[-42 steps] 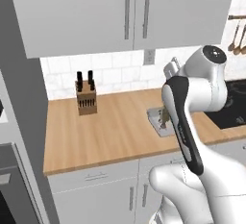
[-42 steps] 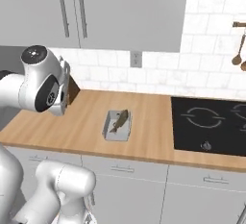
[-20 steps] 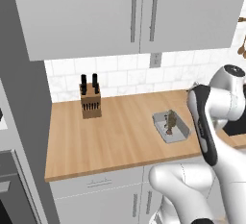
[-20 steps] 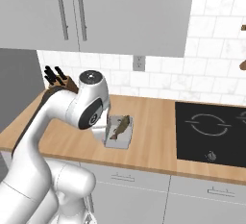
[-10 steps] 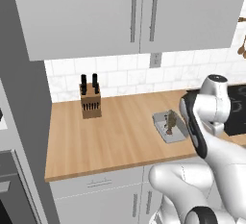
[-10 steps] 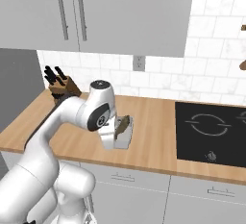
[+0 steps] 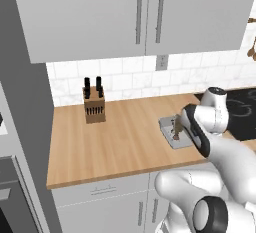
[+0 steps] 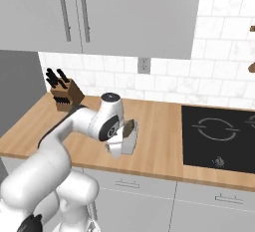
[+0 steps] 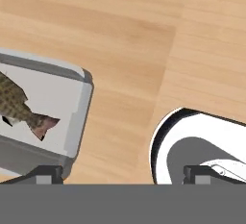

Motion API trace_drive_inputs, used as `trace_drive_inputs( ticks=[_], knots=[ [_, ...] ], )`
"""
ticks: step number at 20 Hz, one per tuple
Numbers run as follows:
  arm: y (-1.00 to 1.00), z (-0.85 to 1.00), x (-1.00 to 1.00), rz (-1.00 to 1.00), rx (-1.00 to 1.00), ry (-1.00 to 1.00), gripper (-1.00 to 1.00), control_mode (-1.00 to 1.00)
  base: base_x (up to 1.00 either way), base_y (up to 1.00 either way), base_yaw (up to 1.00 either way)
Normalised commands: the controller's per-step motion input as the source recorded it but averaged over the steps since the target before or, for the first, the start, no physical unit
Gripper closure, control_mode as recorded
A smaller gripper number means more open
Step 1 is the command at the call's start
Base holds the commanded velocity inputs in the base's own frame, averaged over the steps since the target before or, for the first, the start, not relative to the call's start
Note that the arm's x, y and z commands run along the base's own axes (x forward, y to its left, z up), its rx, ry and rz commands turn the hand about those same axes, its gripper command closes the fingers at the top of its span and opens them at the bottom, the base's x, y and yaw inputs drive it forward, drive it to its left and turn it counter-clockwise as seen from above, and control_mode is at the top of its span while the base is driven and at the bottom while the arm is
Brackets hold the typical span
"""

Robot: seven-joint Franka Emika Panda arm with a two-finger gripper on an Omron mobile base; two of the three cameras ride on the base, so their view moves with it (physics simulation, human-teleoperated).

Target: Take the meat container that has the fish and place it on the second highest rack of the freezer. Then take the vegetable container that has the cucumber and potato and place it on the highest rack of the freezer.

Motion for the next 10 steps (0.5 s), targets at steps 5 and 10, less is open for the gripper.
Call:
trace_drive_inputs(
  ticks=[5, 10],
  knots=[
    [0.0, -0.22, 0.34, 0.04, 0.0, 0.04, -1.0, -1.0, 0.0, 0.0, 0.0],
    [0.0, -0.26, 0.35, 0.07, 0.0, 0.03, -1.0, -1.0, 0.0, 0.0, 0.0]
  ],
)
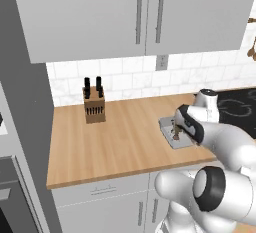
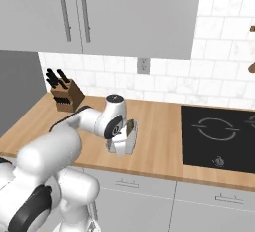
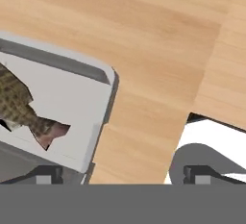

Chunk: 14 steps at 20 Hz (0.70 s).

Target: Take the meat container that has the fish and place it on the second highest rack of the freezer. Then take the vegetable container that has the cucumber and potato and place it on the highest rack of the freezer.

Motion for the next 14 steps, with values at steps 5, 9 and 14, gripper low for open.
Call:
trace_drive_inputs(
  ticks=[5, 9, 14],
  knots=[
    [0.0, -0.37, 0.41, 0.09, 0.0, 0.0, -1.0, -1.0, 0.0, 0.0, 0.0],
    [0.0, -0.37, 0.37, 0.1, 0.0, 0.0, -1.0, -1.0, 0.0, 0.0, 0.0],
    [0.0, -0.34, 0.3, 0.1, 0.0, 0.0, -1.0, -1.0, 0.0, 0.0, 0.0]
  ],
)
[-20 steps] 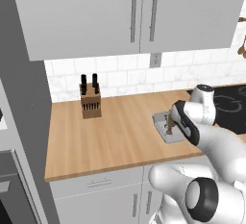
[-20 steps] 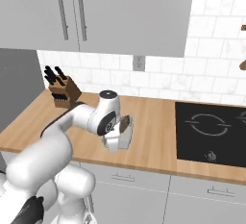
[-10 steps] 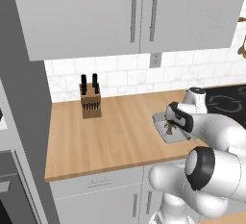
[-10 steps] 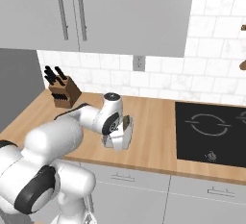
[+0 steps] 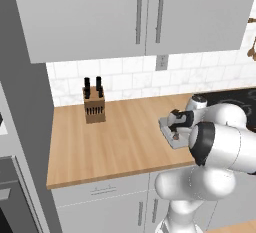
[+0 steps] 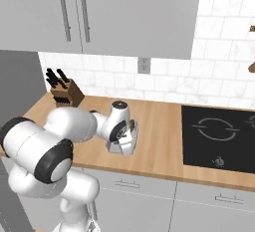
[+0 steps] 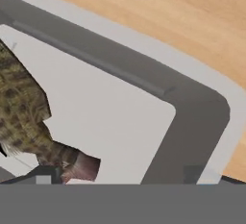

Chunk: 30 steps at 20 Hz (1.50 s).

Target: Take the meat container that has the fish and place it on the second highest rack of the freezer. Then take the vegetable container that has the cucumber and potato and place it on the highest rack of the freezer.

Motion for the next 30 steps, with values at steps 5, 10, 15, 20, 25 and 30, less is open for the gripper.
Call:
trace_drive_inputs(
  ticks=[5, 10, 15, 20, 25, 30],
  knots=[
    [0.0, -0.22, 0.2, 0.05, 0.0, 0.0, 1.0, -1.0, 0.0, 0.0, 0.0],
    [0.0, 0.0, 0.06, 0.0, 0.0, 0.0, 1.0, -1.0, 0.0, 0.0, 0.0],
    [0.0, 0.04, -0.37, 0.08, -0.01, -0.27, 1.0, -1.0, 0.0, 0.0, 0.0],
    [0.09, 0.67, -0.6, 0.24, -0.01, -0.33, 1.0, -1.0, 0.0, 0.0, 0.0],
    [0.68, 0.96, -0.32, 0.11, -0.03, -0.03, 1.0, -1.0, 0.0, 0.0, 0.0],
    [0.91, 0.87, -0.26, 0.02, 0.0, 0.09, 1.0, -1.0, 0.0, 0.0, 0.0]
  ],
)
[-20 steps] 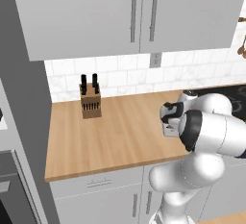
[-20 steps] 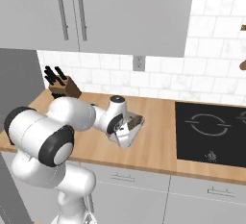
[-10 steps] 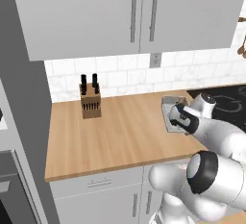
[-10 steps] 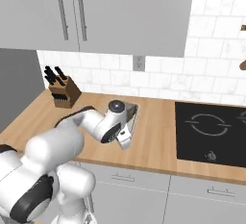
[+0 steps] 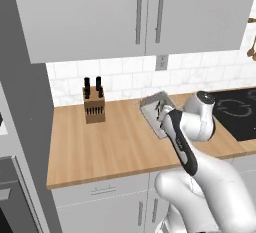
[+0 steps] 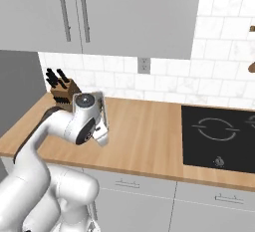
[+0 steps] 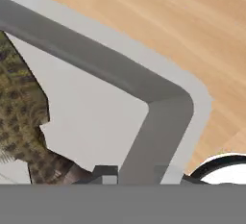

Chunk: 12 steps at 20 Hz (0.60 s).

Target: Take the meat container that has the fish and place it on the second highest rack of the freezer. Then take the vegetable container that has the cucumber and potato and place it on the highest rack of the freezer.

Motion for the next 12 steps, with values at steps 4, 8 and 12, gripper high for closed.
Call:
trace_drive_inputs(
  ticks=[4, 8, 12],
  knots=[
    [0.33, 0.69, -0.46, 0.02, 0.0, 0.14, 1.0, -1.0, 0.0, 0.0, 0.0],
    [0.0, 0.55, -0.64, -0.01, 0.0, 0.16, 1.0, -1.0, 0.0, 0.0, 0.0],
    [-0.04, 0.65, -0.53, -0.07, 0.07, 0.04, 1.0, -1.0, 0.0, 0.0, 0.0]
  ],
)
